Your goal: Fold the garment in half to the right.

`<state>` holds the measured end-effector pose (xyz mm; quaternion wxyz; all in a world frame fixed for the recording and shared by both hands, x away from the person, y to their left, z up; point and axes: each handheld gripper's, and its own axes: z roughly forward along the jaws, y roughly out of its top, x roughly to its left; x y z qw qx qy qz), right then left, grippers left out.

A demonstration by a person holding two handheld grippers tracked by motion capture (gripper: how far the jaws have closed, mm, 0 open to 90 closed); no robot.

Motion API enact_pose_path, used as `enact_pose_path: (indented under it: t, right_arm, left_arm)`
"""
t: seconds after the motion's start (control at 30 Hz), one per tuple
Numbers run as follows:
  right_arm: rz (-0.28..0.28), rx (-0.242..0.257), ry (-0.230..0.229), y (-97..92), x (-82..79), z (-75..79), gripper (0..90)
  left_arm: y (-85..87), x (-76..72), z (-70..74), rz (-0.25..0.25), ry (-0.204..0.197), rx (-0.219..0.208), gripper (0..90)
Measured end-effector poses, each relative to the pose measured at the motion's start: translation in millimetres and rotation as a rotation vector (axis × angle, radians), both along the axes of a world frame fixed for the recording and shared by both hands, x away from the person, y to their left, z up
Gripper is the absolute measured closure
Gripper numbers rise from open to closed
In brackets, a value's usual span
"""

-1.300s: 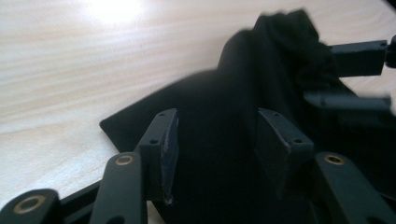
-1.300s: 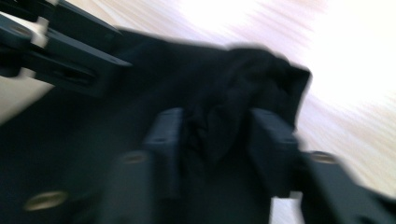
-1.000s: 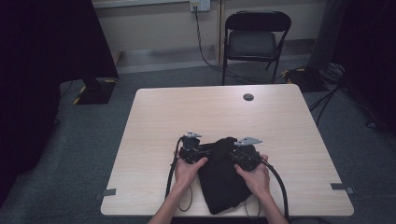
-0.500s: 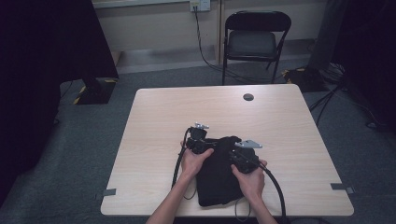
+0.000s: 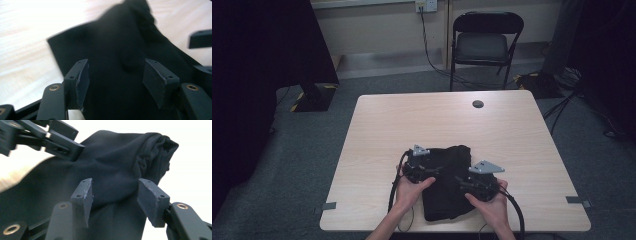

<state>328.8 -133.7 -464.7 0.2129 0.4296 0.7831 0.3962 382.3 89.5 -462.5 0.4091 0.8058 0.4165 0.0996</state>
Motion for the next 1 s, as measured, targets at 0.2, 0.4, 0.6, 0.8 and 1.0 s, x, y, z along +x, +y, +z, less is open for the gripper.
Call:
enact_pose_path:
  t: [0.2, 0.4, 0.6, 0.8, 1.0]
  right_arm:
    - [0.026, -0.033, -0.004, 3.1, -11.7, -7.0, 42.6]
    - [0.042, -0.084, 0.011, 1.3, -21.7, -16.1, 41.3]
    - [-0.022, -0.060, 0.015, -18.0, -28.2, -18.2, 46.8]
    - [-0.104, -0.063, 0.011, -22.2, -30.8, -14.9, 52.0]
    - [-0.062, -0.045, -0.031, -2.6, -12.6, -13.4, 45.2]
  left_arm:
    - [-0.7, -20.9, -7.4, -0.011, -0.001, 0.036, 35.5]
    - [1.1, -30.7, -20.0, -0.008, -0.034, 0.113, 33.0]
    - [1.6, -31.0, -23.6, -0.018, -0.031, 0.116, 32.1]
    - [4.1, -30.1, -20.8, -0.018, -0.031, 0.080, 31.3]
    - [-5.9, -19.0, -24.3, 0.017, -0.030, 0.062, 33.6]
